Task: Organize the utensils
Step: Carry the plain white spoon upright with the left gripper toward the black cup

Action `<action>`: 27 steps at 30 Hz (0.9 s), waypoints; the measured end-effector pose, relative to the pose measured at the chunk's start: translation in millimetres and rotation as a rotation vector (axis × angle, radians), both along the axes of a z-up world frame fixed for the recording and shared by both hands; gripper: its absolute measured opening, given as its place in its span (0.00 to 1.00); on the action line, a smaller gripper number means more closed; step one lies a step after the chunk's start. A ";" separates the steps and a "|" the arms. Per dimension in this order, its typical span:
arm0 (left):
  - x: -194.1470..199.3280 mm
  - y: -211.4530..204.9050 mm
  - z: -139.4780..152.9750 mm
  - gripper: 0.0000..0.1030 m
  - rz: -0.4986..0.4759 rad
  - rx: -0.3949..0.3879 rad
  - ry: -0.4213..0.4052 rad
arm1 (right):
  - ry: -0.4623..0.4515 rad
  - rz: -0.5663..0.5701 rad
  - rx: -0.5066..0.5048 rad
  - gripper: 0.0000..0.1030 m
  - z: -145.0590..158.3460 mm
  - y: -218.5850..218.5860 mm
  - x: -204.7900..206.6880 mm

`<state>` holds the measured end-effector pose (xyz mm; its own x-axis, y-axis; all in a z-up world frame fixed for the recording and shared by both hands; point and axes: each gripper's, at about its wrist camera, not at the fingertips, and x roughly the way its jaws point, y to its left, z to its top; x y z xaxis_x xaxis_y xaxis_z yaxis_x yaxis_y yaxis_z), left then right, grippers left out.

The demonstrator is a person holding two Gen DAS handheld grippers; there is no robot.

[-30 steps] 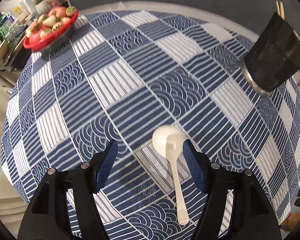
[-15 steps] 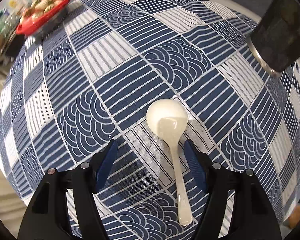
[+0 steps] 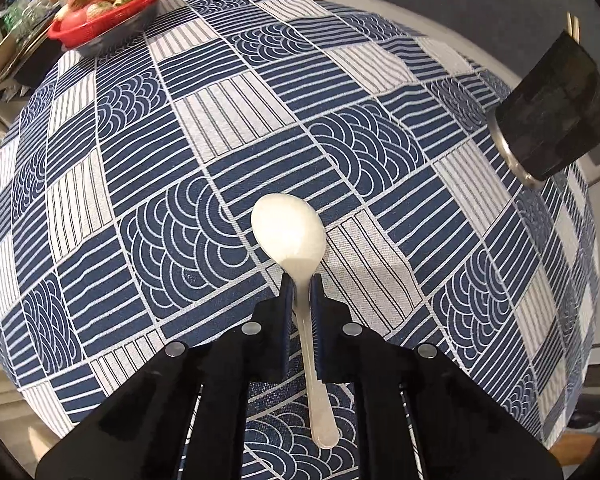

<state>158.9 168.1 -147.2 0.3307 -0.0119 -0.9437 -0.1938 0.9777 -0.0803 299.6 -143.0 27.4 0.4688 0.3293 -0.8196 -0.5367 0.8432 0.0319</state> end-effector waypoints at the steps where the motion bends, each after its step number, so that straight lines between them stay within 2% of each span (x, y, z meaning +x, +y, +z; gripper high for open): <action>1: -1.8 1.4 1.2 0.08 0.005 0.000 -0.008 | 0.000 0.003 -0.004 0.12 -0.1 1.3 0.4; 8: -12.9 0.2 18.6 0.07 0.013 -0.002 -0.071 | -0.002 0.007 -0.012 0.12 2.8 6.6 4.3; 10: -6.9 -4.3 23.0 0.07 -0.005 0.022 -0.088 | -0.005 0.009 -0.013 0.12 4.5 8.4 5.2; 18: -4.8 -17.0 60.1 0.05 -0.068 0.032 -0.218 | -0.008 0.023 -0.039 0.12 10.0 18.6 6.8; 27: 0.1 -26.7 97.7 0.05 -0.133 0.043 -0.327 | -0.006 0.012 -0.073 0.12 14.7 25.1 8.3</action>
<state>159.1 141.4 -49.5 0.6138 -0.0380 -0.7886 -0.0356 0.9965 -0.0757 307.9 -118.0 42.1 0.4700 0.2748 -0.8388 -0.5472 0.8364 -0.0326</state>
